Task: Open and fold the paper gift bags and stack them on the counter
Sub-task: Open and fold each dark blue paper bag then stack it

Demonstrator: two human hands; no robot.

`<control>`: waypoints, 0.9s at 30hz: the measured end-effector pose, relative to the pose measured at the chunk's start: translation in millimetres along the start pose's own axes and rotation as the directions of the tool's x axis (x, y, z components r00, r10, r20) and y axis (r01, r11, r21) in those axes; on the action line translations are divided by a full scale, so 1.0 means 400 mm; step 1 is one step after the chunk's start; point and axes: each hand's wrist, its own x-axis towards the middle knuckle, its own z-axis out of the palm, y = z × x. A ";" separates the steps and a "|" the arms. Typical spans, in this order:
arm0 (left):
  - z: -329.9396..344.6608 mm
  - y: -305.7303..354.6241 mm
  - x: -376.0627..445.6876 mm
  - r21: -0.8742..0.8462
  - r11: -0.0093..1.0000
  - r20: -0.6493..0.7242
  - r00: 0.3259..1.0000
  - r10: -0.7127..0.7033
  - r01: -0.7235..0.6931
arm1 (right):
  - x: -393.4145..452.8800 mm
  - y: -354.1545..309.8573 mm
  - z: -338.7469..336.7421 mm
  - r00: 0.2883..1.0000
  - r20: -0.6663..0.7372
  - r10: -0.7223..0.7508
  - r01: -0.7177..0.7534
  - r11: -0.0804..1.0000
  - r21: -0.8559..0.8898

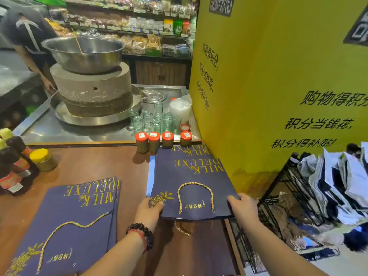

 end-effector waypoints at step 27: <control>0.130 0.067 0.296 0.552 0.821 -0.076 0.989 -0.125 0.146 | 0.401 -0.047 0.133 0.982 0.176 0.071 -0.052 0.993 -0.109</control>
